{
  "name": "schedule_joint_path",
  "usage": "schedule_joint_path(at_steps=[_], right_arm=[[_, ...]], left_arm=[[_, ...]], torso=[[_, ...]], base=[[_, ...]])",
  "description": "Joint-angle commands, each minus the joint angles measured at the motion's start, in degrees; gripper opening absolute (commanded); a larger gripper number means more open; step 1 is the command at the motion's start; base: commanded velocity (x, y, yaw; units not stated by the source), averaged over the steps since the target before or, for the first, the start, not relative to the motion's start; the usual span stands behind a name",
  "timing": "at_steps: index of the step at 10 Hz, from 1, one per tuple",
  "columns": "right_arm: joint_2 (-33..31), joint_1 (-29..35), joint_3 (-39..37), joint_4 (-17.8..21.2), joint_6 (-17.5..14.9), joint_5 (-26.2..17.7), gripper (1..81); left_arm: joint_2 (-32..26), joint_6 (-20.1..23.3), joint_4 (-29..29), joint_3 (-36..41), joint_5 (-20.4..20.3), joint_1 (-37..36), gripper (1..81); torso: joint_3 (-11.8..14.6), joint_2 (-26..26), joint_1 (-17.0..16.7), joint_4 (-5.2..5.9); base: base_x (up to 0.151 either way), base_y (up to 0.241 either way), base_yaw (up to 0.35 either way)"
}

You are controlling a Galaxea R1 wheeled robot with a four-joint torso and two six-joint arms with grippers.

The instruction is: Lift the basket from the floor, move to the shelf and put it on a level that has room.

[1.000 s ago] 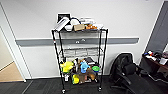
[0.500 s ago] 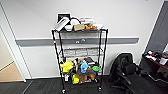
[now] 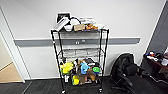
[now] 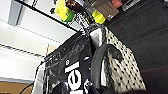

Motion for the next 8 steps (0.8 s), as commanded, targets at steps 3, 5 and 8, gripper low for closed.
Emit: schedule_joint_path(at_steps=[3,5,8], right_arm=[[-0.95,6.41,2.09,0.43,0.54,-0.75,1.0],[-0.95,6.58,2.18,0.51,0.54,-0.84,1.0],[-0.95,6.41,2.18,0.43,0.54,-0.75,1.0]], left_arm=[[-1.24,0.75,0.91,3.47,0.53,-6.62,1.0],[-1.41,0.75,0.91,3.82,0.44,-6.54,1.0],[-1.41,0.75,0.91,3.74,0.44,-6.54,1.0]], torso=[[0.02,-0.02,-0.07,0.0],[0.02,-0.02,-0.07,0.0],[0.02,-0.02,-0.07,0.0]], base=[[0.114,0.0,0.0],[0.117,0.0,0.0],[0.123,0.0,0.0]])
